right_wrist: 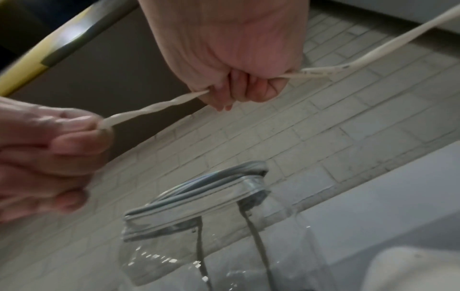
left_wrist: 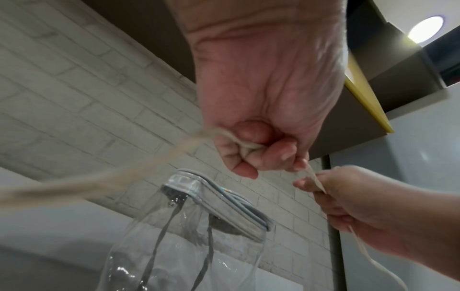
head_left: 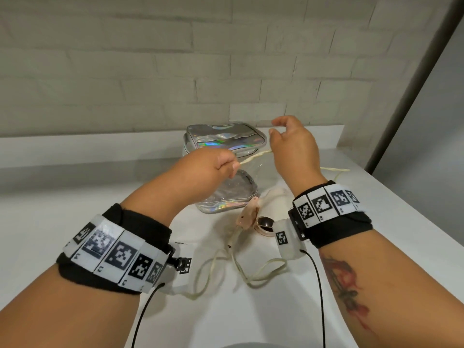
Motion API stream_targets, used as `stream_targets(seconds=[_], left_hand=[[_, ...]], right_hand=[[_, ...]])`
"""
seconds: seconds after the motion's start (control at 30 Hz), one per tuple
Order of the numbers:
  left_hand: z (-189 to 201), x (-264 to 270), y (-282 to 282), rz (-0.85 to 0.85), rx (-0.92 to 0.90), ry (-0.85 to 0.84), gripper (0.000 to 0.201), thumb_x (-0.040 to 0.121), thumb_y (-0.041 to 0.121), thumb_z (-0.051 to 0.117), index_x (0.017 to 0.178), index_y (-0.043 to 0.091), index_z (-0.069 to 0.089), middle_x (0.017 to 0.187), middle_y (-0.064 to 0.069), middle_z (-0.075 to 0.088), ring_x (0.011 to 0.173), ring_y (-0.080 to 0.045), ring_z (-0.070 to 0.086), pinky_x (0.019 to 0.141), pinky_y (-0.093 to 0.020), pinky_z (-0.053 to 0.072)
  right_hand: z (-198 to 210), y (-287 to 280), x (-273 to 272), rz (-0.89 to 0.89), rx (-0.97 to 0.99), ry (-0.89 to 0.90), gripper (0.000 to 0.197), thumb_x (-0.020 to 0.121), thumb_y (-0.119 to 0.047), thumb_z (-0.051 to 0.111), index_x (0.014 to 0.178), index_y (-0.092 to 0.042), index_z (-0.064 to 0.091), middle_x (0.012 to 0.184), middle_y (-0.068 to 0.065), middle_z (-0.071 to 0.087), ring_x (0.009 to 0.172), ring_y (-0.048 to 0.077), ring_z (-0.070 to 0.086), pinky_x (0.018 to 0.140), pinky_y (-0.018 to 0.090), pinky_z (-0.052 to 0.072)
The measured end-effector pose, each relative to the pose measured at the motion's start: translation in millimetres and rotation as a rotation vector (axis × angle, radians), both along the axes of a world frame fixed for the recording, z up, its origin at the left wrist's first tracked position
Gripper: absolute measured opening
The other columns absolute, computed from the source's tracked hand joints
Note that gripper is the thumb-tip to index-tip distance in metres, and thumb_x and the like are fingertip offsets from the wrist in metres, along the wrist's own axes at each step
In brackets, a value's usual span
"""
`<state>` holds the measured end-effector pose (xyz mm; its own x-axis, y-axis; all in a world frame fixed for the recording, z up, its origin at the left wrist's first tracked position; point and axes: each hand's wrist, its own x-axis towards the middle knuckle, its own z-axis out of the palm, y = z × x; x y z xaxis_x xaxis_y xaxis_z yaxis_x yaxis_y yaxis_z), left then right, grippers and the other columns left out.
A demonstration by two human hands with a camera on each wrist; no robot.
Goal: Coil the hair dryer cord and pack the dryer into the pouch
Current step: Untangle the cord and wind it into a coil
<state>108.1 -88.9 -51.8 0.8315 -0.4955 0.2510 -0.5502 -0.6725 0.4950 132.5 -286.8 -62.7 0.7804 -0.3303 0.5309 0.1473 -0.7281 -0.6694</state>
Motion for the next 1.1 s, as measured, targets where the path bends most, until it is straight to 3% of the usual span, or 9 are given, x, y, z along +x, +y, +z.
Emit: stream_targets(seconds=[0.1, 0.2, 0.33, 0.43, 0.6, 0.77, 0.87, 0.97, 1.1], left_hand=[[-3.0, 2.3, 11.3, 0.051, -0.084, 0.031, 0.032, 0.096, 0.025, 0.048, 0.065, 0.025, 0.052, 0.063, 0.002, 0.049, 0.058, -0.017, 0.043, 0.061, -0.031, 0.037], [-6.8, -0.2, 13.9, 0.067, -0.161, 0.078, 0.031, 0.096, 0.023, 0.048, 0.065, 0.024, 0.053, 0.062, 0.002, 0.049, 0.06, -0.019, 0.046, 0.063, -0.032, 0.04], [-10.3, -1.2, 6.1, 0.08, -0.192, 0.115, 0.026, 0.097, 0.025, 0.048, 0.075, 0.013, 0.058, 0.074, -0.009, 0.055, 0.067, -0.022, 0.053, 0.073, -0.045, 0.053], [-9.2, -0.2, -0.8, 0.074, -0.139, 0.097, 0.028, 0.097, 0.026, 0.047, 0.071, 0.019, 0.055, 0.078, -0.014, 0.058, 0.07, -0.024, 0.055, 0.075, -0.045, 0.051], [-3.0, -2.1, -18.1, 0.013, -0.134, 0.009, 0.022, 0.097, 0.019, 0.045, 0.083, 0.017, 0.062, 0.075, 0.006, 0.057, 0.063, -0.01, 0.05, 0.066, -0.024, 0.044], [-7.8, -0.3, -5.4, -0.005, -0.185, 0.046, 0.029, 0.097, 0.026, 0.048, 0.068, 0.024, 0.052, 0.067, 0.003, 0.05, 0.066, -0.018, 0.047, 0.076, -0.047, 0.051], [-11.8, -0.8, 6.4, 0.014, -0.171, 0.052, 0.029, 0.097, 0.028, 0.047, 0.069, 0.023, 0.053, 0.071, -0.006, 0.052, 0.066, -0.02, 0.048, 0.074, -0.046, 0.05], [-15.9, 1.0, 20.6, 0.057, -0.242, 0.094, 0.029, 0.097, 0.024, 0.048, 0.069, 0.02, 0.053, 0.064, 0.003, 0.05, 0.06, -0.016, 0.046, 0.063, -0.035, 0.045], [-17.8, 1.3, 32.2, 0.099, -0.392, 0.191, 0.031, 0.097, 0.018, 0.048, 0.067, 0.019, 0.054, 0.048, 0.018, 0.051, 0.045, 0.002, 0.043, 0.056, -0.022, 0.042]], right_hand=[[0.0, -21.0, 2.0, -0.083, 0.085, 0.019, 0.025, 0.093, -0.029, 0.046, 0.115, -0.022, 0.056, 0.076, 0.002, 0.061, 0.076, 0.026, 0.062, 0.074, 0.037, 0.052], [-9.2, -32.4, 4.3, -0.153, 0.041, 0.061, 0.026, 0.094, -0.028, 0.044, 0.116, -0.019, 0.055, 0.085, 0.009, 0.067, 0.083, 0.03, 0.064, 0.076, 0.038, 0.051], [-18.5, -26.9, 4.5, -0.181, -0.091, 0.089, 0.028, 0.096, -0.03, 0.04, 0.116, -0.015, 0.054, 0.09, 0.014, 0.071, 0.087, 0.035, 0.065, 0.073, 0.035, 0.047], [-12.4, -1.8, -3.5, 0.006, -0.264, 0.1, 0.037, 0.098, -0.037, 0.033, 0.126, -0.02, 0.05, 0.091, 0.009, 0.073, 0.09, 0.032, 0.066, 0.078, 0.037, 0.051], [-2.2, 48.2, -22.7, 0.305, -0.213, 0.041, 0.036, 0.099, -0.032, 0.036, 0.131, -0.021, 0.049, 0.105, 0.012, 0.071, 0.095, 0.033, 0.065, 0.083, 0.043, 0.051], [4.3, 42.7, -21.0, 0.241, -0.143, 0.045, 0.036, 0.098, -0.032, 0.041, 0.13, -0.017, 0.049, 0.111, 0.011, 0.069, 0.103, 0.028, 0.062, 0.084, 0.034, 0.048], [8.5, 24.7, -13.2, 0.139, -0.032, 0.007, 0.034, 0.095, -0.032, 0.047, 0.126, -0.02, 0.051, 0.081, 0.003, 0.064, 0.08, 0.022, 0.06, 0.073, 0.031, 0.047], [10.2, -0.2, -1.6, 0.017, 0.085, -0.003, 0.032, 0.093, -0.032, 0.049, 0.124, -0.021, 0.052, 0.063, -0.005, 0.054, 0.058, 0.015, 0.052, 0.062, 0.031, 0.044], [5.5, -24.0, 6.3, -0.102, 0.105, 0.012, 0.033, 0.092, -0.032, 0.049, 0.123, -0.02, 0.051, 0.076, 0.004, 0.062, 0.076, 0.028, 0.063, 0.071, 0.038, 0.052]])
